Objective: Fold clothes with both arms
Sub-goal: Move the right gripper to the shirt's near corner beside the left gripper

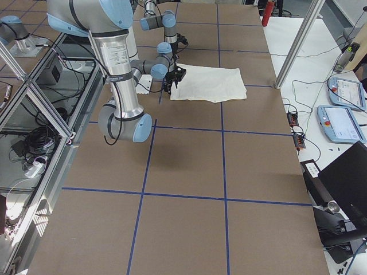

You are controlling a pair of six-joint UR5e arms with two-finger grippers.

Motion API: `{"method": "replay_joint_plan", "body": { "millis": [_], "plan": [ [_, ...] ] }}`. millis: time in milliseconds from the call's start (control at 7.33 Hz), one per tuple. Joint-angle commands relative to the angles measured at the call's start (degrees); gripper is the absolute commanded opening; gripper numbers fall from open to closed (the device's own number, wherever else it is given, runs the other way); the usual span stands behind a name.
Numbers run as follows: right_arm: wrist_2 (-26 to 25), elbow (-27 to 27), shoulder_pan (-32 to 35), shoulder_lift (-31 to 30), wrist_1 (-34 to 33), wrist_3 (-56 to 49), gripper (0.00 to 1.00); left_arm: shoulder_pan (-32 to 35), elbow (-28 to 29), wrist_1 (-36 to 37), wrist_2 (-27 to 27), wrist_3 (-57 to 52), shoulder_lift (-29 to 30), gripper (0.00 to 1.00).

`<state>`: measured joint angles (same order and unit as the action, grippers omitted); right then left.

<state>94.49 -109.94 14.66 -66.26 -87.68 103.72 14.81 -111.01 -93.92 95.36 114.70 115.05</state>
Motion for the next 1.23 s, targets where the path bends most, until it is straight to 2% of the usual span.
{"method": "replay_joint_plan", "body": {
  "millis": [0,1091],
  "plan": [
    [0.08,2.7,-0.42,1.57,-1.53,0.17,1.0,0.04,0.0,-0.03,0.0,0.0,0.0,0.0],
    [0.26,4.03,-1.3,1.57,-0.74,0.08,0.98,0.04,0.18,-0.12,-0.09,0.0,0.0,0.0]
  ]
}}
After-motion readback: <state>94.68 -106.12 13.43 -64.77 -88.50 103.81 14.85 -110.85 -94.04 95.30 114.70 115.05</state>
